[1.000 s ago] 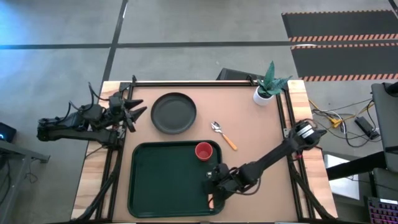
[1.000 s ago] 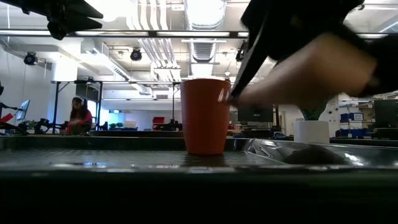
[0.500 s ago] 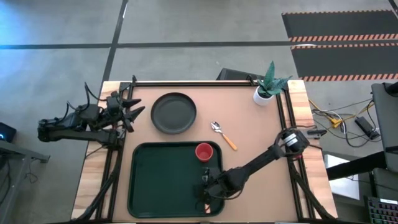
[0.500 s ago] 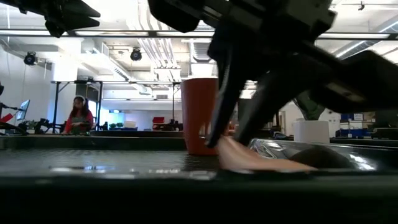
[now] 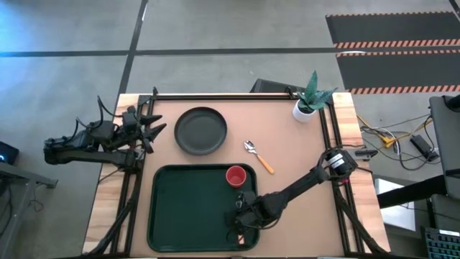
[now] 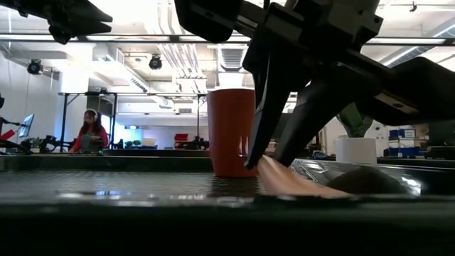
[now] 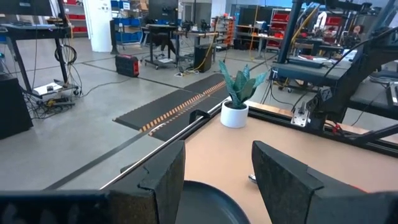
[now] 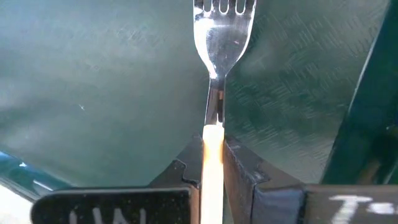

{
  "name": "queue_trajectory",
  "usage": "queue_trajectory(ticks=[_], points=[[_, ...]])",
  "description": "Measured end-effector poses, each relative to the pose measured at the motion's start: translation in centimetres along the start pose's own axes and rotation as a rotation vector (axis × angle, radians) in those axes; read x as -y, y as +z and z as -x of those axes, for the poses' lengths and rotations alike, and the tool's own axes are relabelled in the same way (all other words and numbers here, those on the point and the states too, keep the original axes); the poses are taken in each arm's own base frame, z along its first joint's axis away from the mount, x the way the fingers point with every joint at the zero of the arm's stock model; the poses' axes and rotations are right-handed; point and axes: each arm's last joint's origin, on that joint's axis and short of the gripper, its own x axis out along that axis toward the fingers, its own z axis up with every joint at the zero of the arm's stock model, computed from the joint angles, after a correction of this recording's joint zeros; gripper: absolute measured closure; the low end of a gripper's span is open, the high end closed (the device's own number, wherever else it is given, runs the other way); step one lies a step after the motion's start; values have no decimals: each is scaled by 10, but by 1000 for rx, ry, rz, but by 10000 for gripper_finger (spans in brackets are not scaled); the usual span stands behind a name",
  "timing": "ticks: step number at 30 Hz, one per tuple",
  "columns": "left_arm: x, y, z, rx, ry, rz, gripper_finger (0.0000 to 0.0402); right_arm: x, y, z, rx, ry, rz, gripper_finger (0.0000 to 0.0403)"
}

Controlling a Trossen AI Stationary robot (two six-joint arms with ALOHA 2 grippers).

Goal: Pick and place plate/cup/fork/spoon on tray
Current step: Put the light orange fork on the bottom right of the black tray

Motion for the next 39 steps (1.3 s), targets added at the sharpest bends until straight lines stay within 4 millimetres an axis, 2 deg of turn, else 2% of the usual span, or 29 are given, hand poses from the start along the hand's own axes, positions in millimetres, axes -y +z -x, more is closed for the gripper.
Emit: queue_trajectory(ticks=[9, 17, 32, 39], points=[[0, 1, 0, 3, -1, 0, 232, -10, 5, 0, -20, 82, 16, 378], [-1, 1, 1, 7, -1, 3, 232, -12, 13, -2, -8, 75, 29, 378], [-1, 2, 2, 10, -1, -21, 232, -8, 9, -2, -34, 47, -13, 378], [-1, 2, 3, 13, -1, -22, 232, 1, 2, -1, -33, -22, -49, 379]])
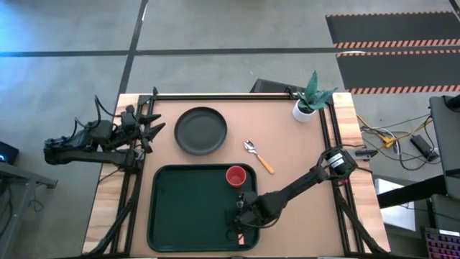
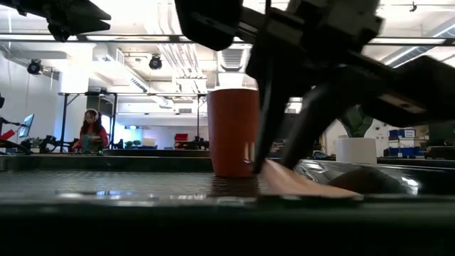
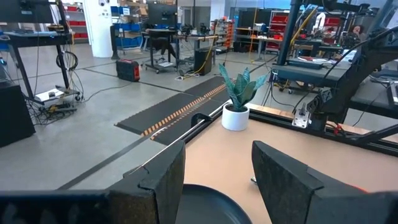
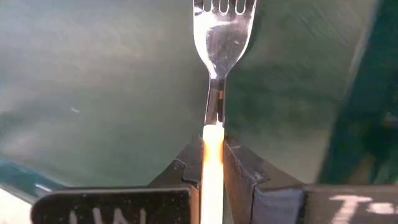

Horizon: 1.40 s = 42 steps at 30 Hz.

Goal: Pick and place plate/cup/fork/spoon on tray
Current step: Put the light orange fork on the bottom right of the black tray, then move the orange cup to the top left of the black tray

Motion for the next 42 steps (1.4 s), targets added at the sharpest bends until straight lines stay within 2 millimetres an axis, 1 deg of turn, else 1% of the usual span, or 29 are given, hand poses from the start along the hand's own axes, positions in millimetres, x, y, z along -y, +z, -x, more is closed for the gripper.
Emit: queue_trajectory(ticks=[3, 10, 12, 16, 19, 22, 27, 30, 34, 36, 37, 42], points=[[0, 1, 0, 2, -1, -17, 232, 3, -1, 0, -9, -29, -18, 379], [0, 3, 1, 8, -1, -15, 232, 3, 0, 0, -5, -26, 1, 379], [0, 3, 1, 8, -1, -15, 232, 3, 0, 0, -2, -25, 15, 366], [0, 2, 1, 5, -1, -15, 232, 3, 0, 0, -2, -25, 31, 320], [0, 2, 1, 2, 0, -17, 232, 2, 0, 1, -2, -26, 51, 295], [-1, 2, 2, -5, 0, -21, 232, 1, -1, 4, -1, -29, 64, 282], [-1, -1, 2, -31, 0, -34, 232, -4, -1, 14, 11, -57, 98, 275], [0, -3, 2, -51, -21, -45, 232, -12, -2, 26, 18, -74, 121, 277], [6, -6, -2, -95, -170, -54, 232, -29, -4, 52, 46, -59, 183, 280], [11, -7, -7, -131, -232, -59, 232, -39, -4, 70, 92, -32, 230, 280], [13, -8, -10, -156, -237, -56, 233, -44, -3, 80, 123, -22, 258, 279], [28, -19, -34, -300, -268, -110, 233, -61, 5, 132, 358, 16, 396, 275]])
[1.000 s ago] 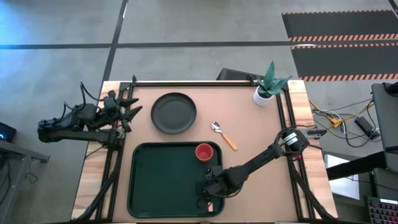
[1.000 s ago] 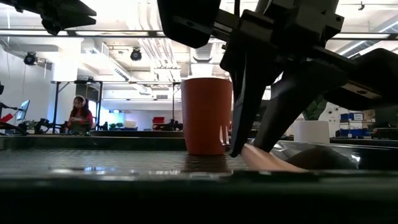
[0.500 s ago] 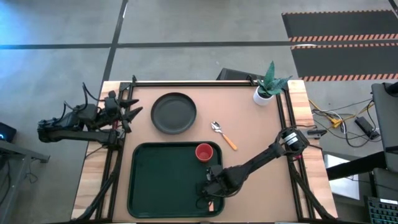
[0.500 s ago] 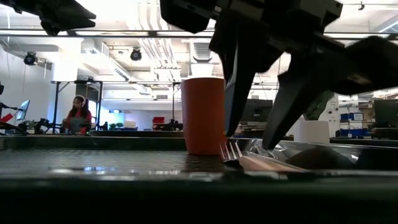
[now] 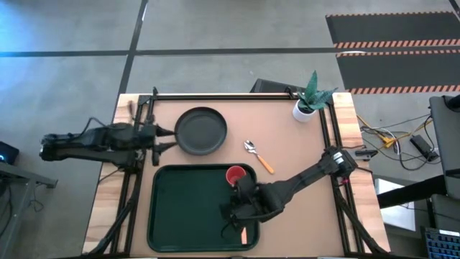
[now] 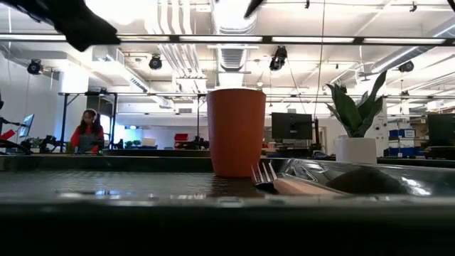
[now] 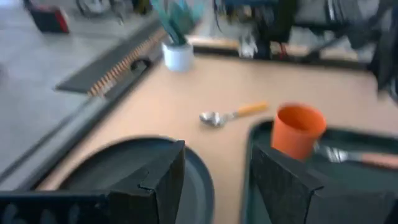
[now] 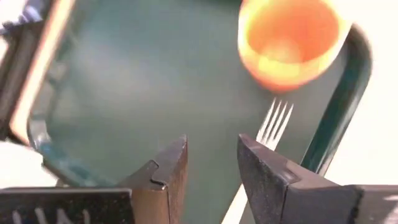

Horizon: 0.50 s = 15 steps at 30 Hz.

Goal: Pick and place plate/cup/fork/spoon on tray
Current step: Move the orange cup to the top left of the black tray

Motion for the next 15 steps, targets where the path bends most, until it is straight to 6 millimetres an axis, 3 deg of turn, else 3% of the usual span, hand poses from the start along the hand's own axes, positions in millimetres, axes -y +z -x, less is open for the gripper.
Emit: queue_trajectory(ticks=[4, 10, 15], points=[[9, 4, -23, -117, -103, -20, 233, 6, 22, 35, 117, -64, 95, 275], [22, 18, -55, -239, -222, -26, 233, 31, 51, 73, 213, -109, 193, 275], [31, 50, -74, -215, -235, -63, 233, 55, 74, 110, 317, -85, 271, 275]])
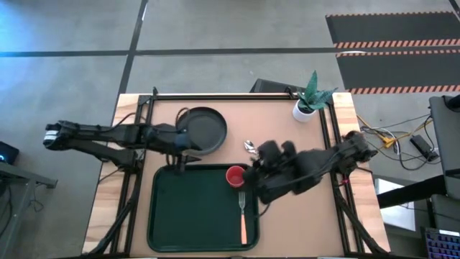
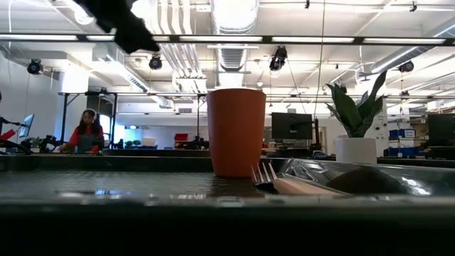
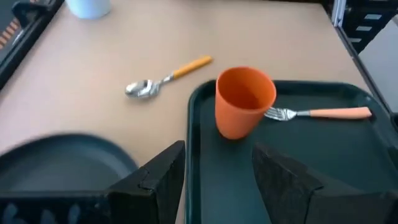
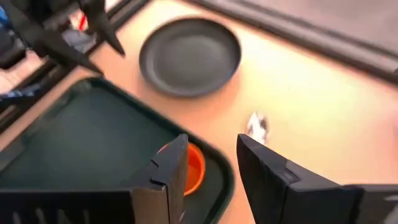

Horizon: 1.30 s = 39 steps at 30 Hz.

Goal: Pick and place plate/cup/fork/spoon on tray
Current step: Move the orange cup to the top left of the black tray

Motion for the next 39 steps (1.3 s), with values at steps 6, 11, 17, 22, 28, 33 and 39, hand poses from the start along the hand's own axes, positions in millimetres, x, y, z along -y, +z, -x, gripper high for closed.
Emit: queue_trajectory(ticks=[6, 11, 17, 22, 28, 33, 39], points=[[2, 34, -15, -10, -1, -14, 233, 41, 26, 37, 89, 58, 40, 275], [3, 46, -44, -70, 2, -9, 226, 69, 41, 61, 119, 110, 71, 275], [2, 43, -92, -195, 12, -5, 221, 91, 50, 77, 144, 147, 120, 275], [2, 50, -121, -253, 16, -4, 220, 99, 53, 83, 153, 158, 162, 275], [4, 58, -137, -331, 16, -4, 220, 102, 54, 85, 159, 161, 206, 275], [7, 59, -141, -338, -8, 35, 220, 102, 54, 85, 162, 159, 247, 275], [13, 49, -144, -373, -27, 69, 220, 102, 54, 85, 165, 156, 285, 275]])
